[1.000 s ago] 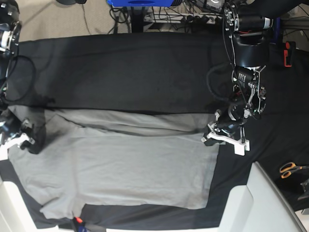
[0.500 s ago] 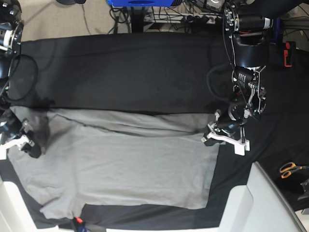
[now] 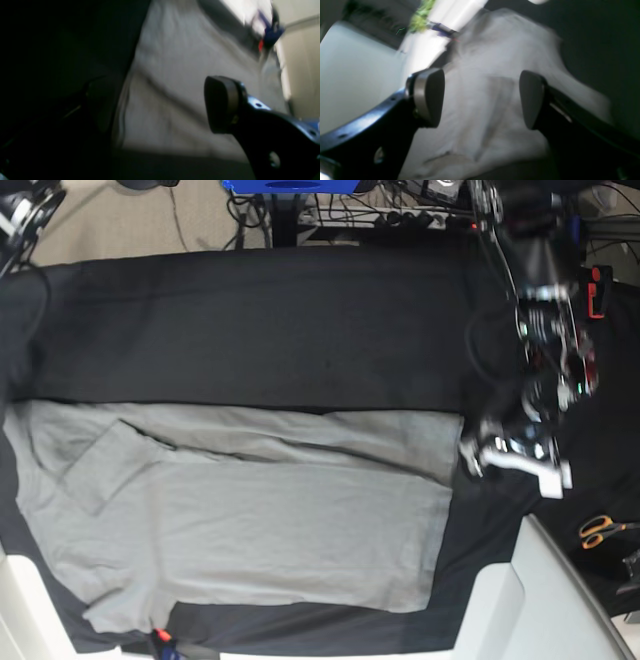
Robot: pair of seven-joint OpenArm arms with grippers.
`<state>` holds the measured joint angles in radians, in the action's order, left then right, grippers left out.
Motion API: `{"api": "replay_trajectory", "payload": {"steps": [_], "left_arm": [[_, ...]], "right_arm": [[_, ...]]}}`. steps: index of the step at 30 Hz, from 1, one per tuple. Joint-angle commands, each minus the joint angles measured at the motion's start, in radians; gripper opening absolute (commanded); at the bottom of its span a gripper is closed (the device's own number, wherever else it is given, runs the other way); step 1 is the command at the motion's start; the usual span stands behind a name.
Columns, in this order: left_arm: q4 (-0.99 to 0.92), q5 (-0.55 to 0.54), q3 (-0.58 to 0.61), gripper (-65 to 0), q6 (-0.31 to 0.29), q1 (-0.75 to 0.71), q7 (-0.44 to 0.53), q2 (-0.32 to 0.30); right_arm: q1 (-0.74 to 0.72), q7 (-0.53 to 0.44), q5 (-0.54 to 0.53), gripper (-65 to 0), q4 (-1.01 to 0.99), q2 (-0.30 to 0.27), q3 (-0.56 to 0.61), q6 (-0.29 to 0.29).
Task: Fold the T-shirt properly
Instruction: 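Release the fold and raise both grippers away from the shirt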
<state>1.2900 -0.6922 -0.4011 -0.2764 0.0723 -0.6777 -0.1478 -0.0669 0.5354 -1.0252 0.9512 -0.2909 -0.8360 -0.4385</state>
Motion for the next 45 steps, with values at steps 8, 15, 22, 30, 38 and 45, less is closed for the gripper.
{"api": "replay_trajectory", "payload": {"steps": [8, 15, 22, 30, 38, 45], "left_arm": [[0.124, -0.014, 0.004, -11.0, -0.01, -0.2, 0.002, -0.028], [0.115, -0.014, 0.001, -11.2, -0.01, -0.268, -0.001, -0.052], [0.122, -0.017, -0.003, -11.2, -0.01, -0.292, -0.001, -0.051], [0.119, -0.017, -0.005, -11.2, -0.01, -0.309, -0.001, -0.049], [0.115, -0.019, -0.005, -11.2, -0.01, -0.306, -0.001, -0.048], [0.102, -0.021, -0.006, -11.2, -0.01, -0.266, -0.001, -0.011]], "right_arm": [[0.048, 0.002, -0.039, -21.0, -0.084, 0.045, -0.104, 0.166], [-0.09, -0.068, 0.081, -21.0, -0.338, -0.023, -0.05, 0.162], [-0.179, -0.13, 0.162, -21.0, -0.395, -0.017, 0.039, 0.162], [-0.208, -0.131, 0.165, -21.0, -0.395, -0.017, 0.074, 0.157], [-0.21, -0.131, 0.168, -48.5, -0.398, -0.017, 0.076, 0.085], [-0.207, -0.13, 0.168, -63.9, -0.398, -0.017, 0.076, 0.085]]}}
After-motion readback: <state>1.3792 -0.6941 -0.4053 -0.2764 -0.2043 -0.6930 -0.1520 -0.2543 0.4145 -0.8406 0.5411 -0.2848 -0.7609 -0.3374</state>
